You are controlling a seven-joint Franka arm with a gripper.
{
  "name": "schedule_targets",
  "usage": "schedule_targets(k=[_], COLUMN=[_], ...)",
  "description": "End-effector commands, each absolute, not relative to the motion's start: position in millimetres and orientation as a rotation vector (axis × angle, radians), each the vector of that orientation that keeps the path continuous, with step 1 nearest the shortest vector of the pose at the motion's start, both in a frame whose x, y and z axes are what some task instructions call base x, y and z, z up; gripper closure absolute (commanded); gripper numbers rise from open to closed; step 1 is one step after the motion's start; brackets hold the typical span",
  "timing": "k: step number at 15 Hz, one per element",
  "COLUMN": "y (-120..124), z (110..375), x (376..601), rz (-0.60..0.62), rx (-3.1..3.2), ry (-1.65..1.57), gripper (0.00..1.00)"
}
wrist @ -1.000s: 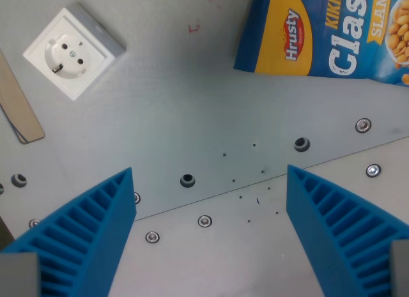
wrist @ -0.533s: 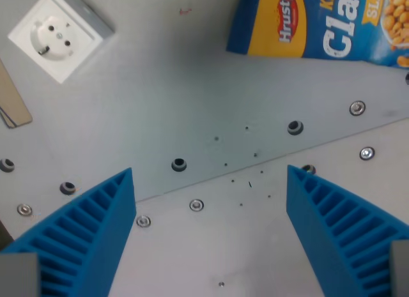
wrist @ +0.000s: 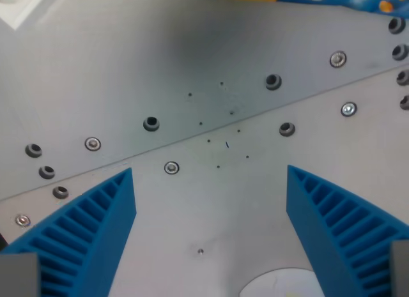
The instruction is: Move in base negative x
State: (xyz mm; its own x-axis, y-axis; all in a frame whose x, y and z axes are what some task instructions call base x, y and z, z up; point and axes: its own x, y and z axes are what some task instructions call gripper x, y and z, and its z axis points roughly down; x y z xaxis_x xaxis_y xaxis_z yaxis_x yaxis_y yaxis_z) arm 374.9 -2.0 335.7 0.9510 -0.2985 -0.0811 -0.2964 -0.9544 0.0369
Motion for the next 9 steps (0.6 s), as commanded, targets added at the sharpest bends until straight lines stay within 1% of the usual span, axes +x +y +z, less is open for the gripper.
schedule_targets(k=[1,9], y=[-12,-23], z=[338,331], x=[347,302], rz=[-0.009,-0.009], rx=[3.101,3.101], ry=[-0.456,-0.456], gripper=[0.0,0.0])
